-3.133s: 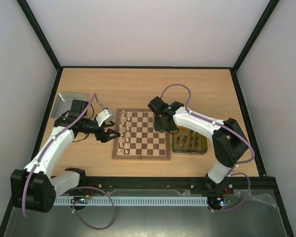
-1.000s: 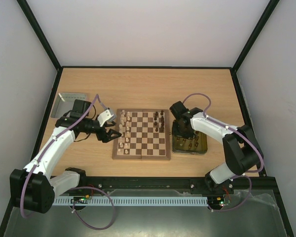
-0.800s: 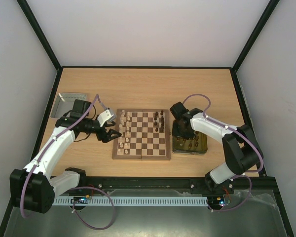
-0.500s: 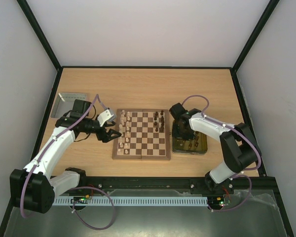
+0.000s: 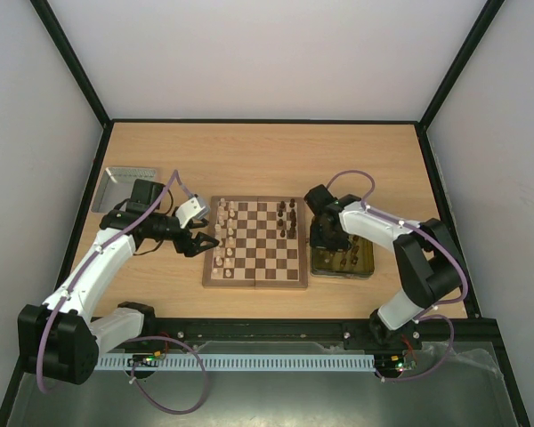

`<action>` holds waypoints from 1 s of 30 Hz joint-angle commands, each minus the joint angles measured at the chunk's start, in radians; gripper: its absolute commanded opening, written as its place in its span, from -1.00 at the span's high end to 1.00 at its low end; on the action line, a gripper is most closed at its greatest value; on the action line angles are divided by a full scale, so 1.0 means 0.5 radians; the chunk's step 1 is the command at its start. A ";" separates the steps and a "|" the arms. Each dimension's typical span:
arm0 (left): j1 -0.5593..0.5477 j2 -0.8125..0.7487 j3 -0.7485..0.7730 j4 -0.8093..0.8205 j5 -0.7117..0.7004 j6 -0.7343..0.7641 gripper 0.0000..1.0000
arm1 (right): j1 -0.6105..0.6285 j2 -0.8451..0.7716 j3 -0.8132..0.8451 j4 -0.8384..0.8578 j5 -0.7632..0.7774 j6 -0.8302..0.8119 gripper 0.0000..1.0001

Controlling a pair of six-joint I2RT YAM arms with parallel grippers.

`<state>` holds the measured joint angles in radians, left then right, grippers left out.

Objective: Set up the chess pieces on the board
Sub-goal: Pick up the chess piece from the storage box, then place the chess piece on the chessboard.

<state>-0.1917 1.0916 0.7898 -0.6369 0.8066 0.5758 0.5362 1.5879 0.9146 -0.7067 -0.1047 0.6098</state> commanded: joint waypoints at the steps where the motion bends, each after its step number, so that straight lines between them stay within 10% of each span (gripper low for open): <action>1: -0.009 -0.017 -0.016 0.015 0.022 -0.001 -0.58 | 0.001 -0.070 0.097 -0.117 0.090 -0.004 0.86; 30: -0.012 -0.017 -0.020 0.028 0.009 -0.013 -0.59 | 0.369 -0.056 0.483 -0.302 0.053 0.202 0.96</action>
<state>-0.1917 1.0916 0.7898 -0.6334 0.8047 0.5716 0.6991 1.5337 1.1404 -0.8440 -0.0593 0.6716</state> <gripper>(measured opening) 0.794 0.054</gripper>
